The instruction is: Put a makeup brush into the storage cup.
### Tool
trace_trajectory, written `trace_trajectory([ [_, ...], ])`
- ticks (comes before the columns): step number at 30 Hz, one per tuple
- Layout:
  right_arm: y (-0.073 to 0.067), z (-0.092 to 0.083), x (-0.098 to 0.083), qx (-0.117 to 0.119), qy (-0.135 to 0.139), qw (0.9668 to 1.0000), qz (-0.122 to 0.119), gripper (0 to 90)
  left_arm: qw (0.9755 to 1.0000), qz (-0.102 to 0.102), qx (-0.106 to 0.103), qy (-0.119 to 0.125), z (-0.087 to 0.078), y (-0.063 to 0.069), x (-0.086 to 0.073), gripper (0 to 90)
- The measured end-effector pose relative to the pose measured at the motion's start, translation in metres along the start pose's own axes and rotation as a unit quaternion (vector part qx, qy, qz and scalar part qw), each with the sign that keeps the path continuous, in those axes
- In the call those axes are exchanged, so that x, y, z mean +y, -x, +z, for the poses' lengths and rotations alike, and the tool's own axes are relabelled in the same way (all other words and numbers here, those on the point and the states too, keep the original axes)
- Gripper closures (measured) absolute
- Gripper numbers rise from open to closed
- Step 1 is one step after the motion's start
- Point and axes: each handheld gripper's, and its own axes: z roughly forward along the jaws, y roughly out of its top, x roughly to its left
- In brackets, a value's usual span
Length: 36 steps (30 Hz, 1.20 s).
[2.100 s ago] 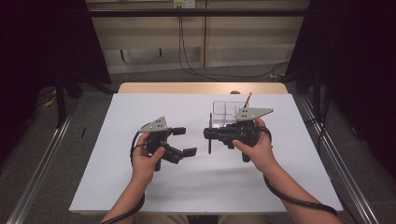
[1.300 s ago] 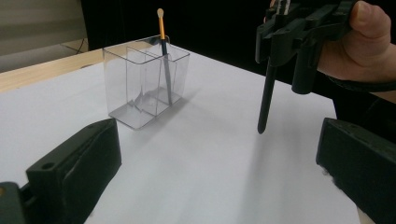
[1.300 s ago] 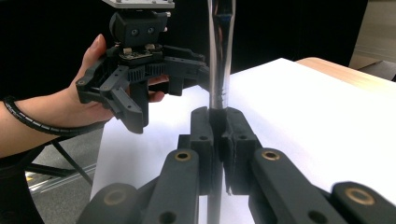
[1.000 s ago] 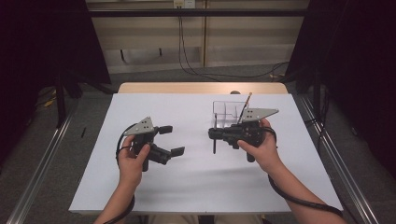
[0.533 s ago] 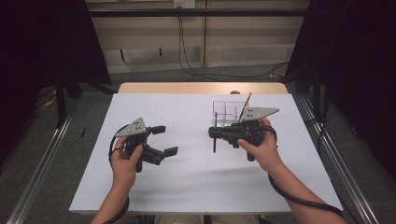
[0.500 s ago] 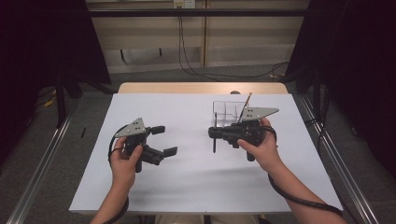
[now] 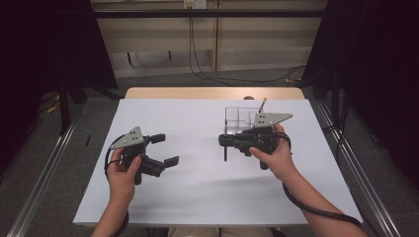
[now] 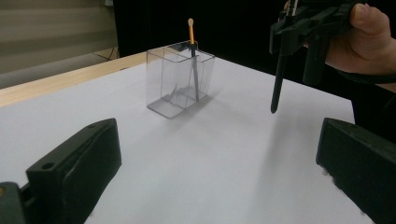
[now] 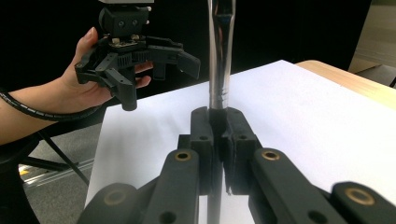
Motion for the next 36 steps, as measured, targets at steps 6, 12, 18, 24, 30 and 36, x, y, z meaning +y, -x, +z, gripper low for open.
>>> trace_trajectory([
  [6,0.001,-0.002,0.001,0.001,0.002,1.0,-0.002,84.7,0.9999,0.002,0.012,0.0,-0.009,-0.003,-0.002,0.1],
  [12,0.001,-0.002,0.001,0.002,0.002,1.0,-0.003,84.8,0.9998,0.0,0.019,0.002,-0.02,-0.005,-0.005,0.2],
  [18,0.001,0.0,0.002,0.003,0.003,1.0,-0.005,84.7,0.9996,0.004,0.028,0.002,-0.028,-0.008,-0.008,0.2],
  [24,0.001,0.002,0.003,0.004,0.002,1.0,-0.006,84.8,0.9992,0.008,0.04,-0.001,-0.037,-0.011,-0.01,0.2],
  [30,0.001,0.003,0.003,0.006,0.001,1.0,-0.007,84.7,0.9986,0.009,0.051,-0.004,-0.044,-0.014,-0.013,0.2],
  [36,0.001,0.001,0.003,0.003,0.0,1.0,-0.007,84.8,0.9982,0.012,0.059,-0.002,-0.046,-0.016,-0.014,0.2],
])
